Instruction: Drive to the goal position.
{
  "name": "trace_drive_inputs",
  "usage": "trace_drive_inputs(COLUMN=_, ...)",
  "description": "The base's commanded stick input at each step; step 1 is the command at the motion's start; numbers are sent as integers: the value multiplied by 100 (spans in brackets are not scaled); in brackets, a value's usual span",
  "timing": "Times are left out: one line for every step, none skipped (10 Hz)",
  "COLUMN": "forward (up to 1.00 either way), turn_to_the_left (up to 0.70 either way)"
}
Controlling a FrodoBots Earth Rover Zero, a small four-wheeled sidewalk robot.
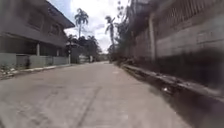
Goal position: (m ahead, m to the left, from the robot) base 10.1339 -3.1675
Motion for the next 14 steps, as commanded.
trace_drive_inputs(forward=100, turn_to_the_left=0)
trace_drive_inputs(forward=100, turn_to_the_left=0)
trace_drive_inputs(forward=100, turn_to_the_left=0)
trace_drive_inputs(forward=100, turn_to_the_left=0)
trace_drive_inputs(forward=100, turn_to_the_left=0)
trace_drive_inputs(forward=100, turn_to_the_left=0)
trace_drive_inputs(forward=100, turn_to_the_left=27)
trace_drive_inputs(forward=100, turn_to_the_left=26)
trace_drive_inputs(forward=100, turn_to_the_left=9)
trace_drive_inputs(forward=100, turn_to_the_left=2)
trace_drive_inputs(forward=100, turn_to_the_left=0)
trace_drive_inputs(forward=100, turn_to_the_left=0)
trace_drive_inputs(forward=100, turn_to_the_left=0)
trace_drive_inputs(forward=100, turn_to_the_left=0)
